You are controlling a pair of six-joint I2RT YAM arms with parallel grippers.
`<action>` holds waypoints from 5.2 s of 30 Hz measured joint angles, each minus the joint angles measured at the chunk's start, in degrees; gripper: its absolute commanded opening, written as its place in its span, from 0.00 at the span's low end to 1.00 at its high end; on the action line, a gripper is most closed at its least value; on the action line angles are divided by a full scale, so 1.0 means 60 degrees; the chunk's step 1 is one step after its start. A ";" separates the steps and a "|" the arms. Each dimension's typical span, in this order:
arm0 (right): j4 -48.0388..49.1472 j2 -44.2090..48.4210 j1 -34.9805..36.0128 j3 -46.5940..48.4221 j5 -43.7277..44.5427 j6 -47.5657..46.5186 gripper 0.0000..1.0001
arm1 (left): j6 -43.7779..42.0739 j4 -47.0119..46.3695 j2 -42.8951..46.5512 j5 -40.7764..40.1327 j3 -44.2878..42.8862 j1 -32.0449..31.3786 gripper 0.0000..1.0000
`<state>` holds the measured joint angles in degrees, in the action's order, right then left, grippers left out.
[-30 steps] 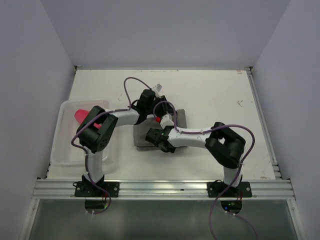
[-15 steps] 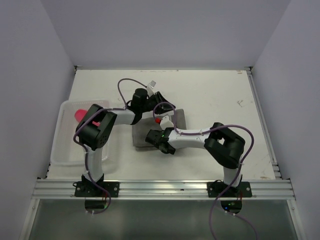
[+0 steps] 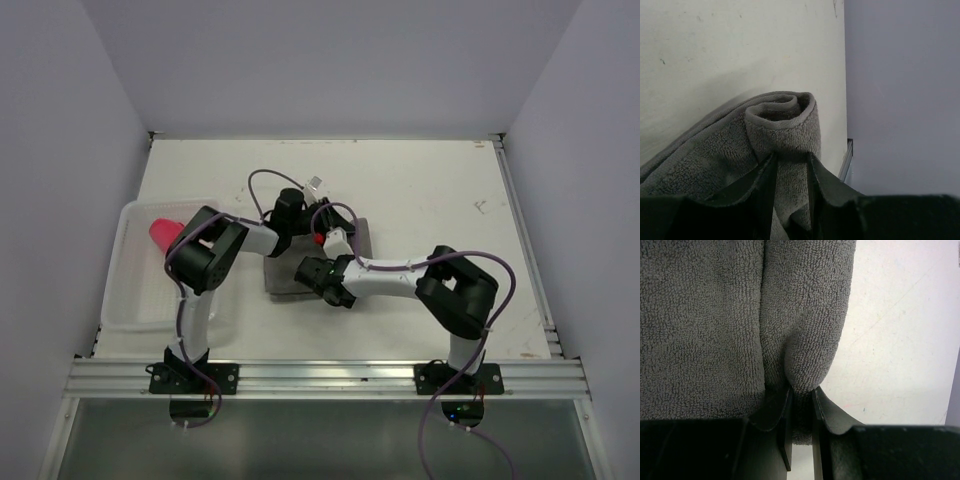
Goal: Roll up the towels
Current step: Roll the towel
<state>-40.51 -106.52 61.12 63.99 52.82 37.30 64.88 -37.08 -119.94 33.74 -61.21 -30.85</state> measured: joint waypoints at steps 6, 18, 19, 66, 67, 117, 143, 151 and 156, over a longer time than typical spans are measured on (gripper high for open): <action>0.0182 0.0127 -0.0117 -0.0106 -0.0193 -0.0004 0.00 | -0.0437 0.0470 -0.0124 -0.0299 -0.0047 -0.0127 0.34; 0.0583 0.0499 -0.0459 -0.0288 -0.0816 0.0004 0.09 | -0.1439 0.1665 -0.0189 -0.1038 -0.0477 -0.0229 0.34; 0.0619 0.0528 -0.0495 -0.0295 -0.0885 0.0004 0.12 | -0.1530 0.1829 -0.0189 -0.1126 -0.0557 -0.0240 0.34; 0.3821 0.4116 -0.4812 -0.2466 -0.7271 0.0178 0.64 | -0.2707 0.4200 -0.0189 -0.2484 -0.1730 -0.0328 0.33; 0.3956 0.4080 -0.4896 -0.2503 -0.7486 0.0182 0.64 | -0.2710 0.4200 -0.0189 -0.2484 -0.1730 -0.0328 0.33; 0.1996 0.0656 -0.1173 0.0189 -0.0885 -0.1978 0.00 | -0.2586 0.4273 0.1137 -0.1912 -0.1093 0.0455 0.35; 0.2361 -0.0270 -0.0382 0.0361 0.0251 -0.2018 0.00 | 0.0102 -0.0047 0.0495 -0.0204 0.0186 0.0568 0.36; 0.2568 -0.0321 -0.0382 0.0350 0.0248 -0.2157 0.00 | 0.0386 -0.0623 0.0127 -0.0182 0.0197 0.0561 0.36; 0.2605 -0.0328 -0.0382 0.0331 0.0251 -0.2153 0.00 | 0.0466 -0.0721 -0.0124 -0.0186 0.0193 0.0532 0.36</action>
<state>-24.88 -108.49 58.83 65.98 54.33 24.38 67.68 -41.41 -120.68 32.62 -60.05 -27.66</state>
